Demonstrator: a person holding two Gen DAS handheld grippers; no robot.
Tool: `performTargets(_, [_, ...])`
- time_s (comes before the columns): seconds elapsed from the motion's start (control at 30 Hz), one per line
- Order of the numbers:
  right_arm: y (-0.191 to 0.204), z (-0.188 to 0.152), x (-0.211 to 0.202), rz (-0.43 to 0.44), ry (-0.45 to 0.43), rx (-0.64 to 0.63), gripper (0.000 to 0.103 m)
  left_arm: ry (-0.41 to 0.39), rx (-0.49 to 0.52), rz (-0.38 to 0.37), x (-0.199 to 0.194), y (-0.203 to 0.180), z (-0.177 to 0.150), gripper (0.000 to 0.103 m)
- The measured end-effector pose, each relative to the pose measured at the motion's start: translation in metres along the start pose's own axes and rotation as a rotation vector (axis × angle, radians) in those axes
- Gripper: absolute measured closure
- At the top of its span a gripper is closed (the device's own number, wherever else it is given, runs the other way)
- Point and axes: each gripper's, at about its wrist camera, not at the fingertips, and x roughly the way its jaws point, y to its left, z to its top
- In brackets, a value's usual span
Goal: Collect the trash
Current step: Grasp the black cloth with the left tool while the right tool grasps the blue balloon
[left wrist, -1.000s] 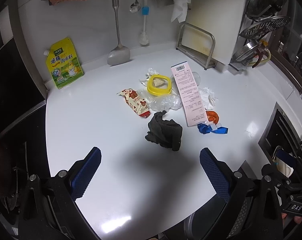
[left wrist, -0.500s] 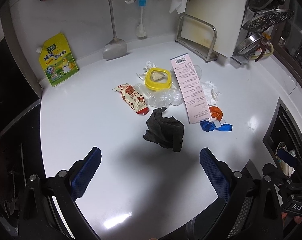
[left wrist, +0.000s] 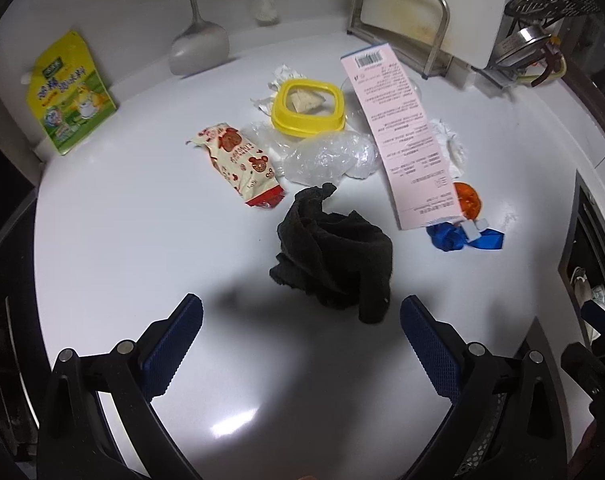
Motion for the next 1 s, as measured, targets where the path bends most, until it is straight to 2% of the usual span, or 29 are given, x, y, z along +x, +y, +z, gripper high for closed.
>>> performTargets(0.13, [-0.003,0.01,0.014,-0.006,0.018,-0.007,0.009,0.019,0.013,0.004,0.025,-0.002,0.013,0.007])
performTargets(0.27, [-0.008,0.025,0.034,0.004,0.049,0.002,0.009,0.041,0.045,-0.03,0.043,-0.004,0.019,0.008])
performTargets(0.37, [-0.007,0.038,0.047,0.014,0.055,-0.018,0.009,0.048,0.079,-0.062,0.047,-0.007,0.019,0.027])
performTargets(0.4, [-0.007,0.044,0.053,0.024,0.062,-0.027,0.009,0.05,0.095,-0.08,0.047,-0.008,0.019,0.038])
performTargets(0.5, [-0.008,0.056,0.069,0.048,0.087,-0.025,0.009,0.058,0.116,-0.108,0.047,-0.008,0.019,0.052])
performTargets(0.63, [0.003,0.064,0.081,0.109,0.09,-0.073,0.01,0.064,0.119,-0.158,0.043,-0.003,0.018,0.065])
performTargets(0.7, [0.014,0.066,0.086,0.132,0.094,-0.124,0.01,0.069,0.103,-0.169,0.04,0.002,0.017,0.068])
performTargets(0.73, [0.019,0.067,0.089,0.133,0.1,-0.156,0.015,0.07,0.101,-0.171,0.039,0.004,0.016,0.07])
performTargets(0.77, [0.024,0.068,0.094,0.129,0.112,-0.188,0.027,0.07,0.102,-0.174,0.037,0.005,0.016,0.07])
performTargets(0.83, [0.027,0.068,0.104,0.13,0.147,-0.208,0.042,0.072,0.104,-0.176,0.035,0.004,0.015,0.071])
performTargets(1.0, [0.025,0.068,0.117,0.112,0.172,-0.235,0.043,0.077,0.112,-0.189,0.032,0.004,0.013,0.074])
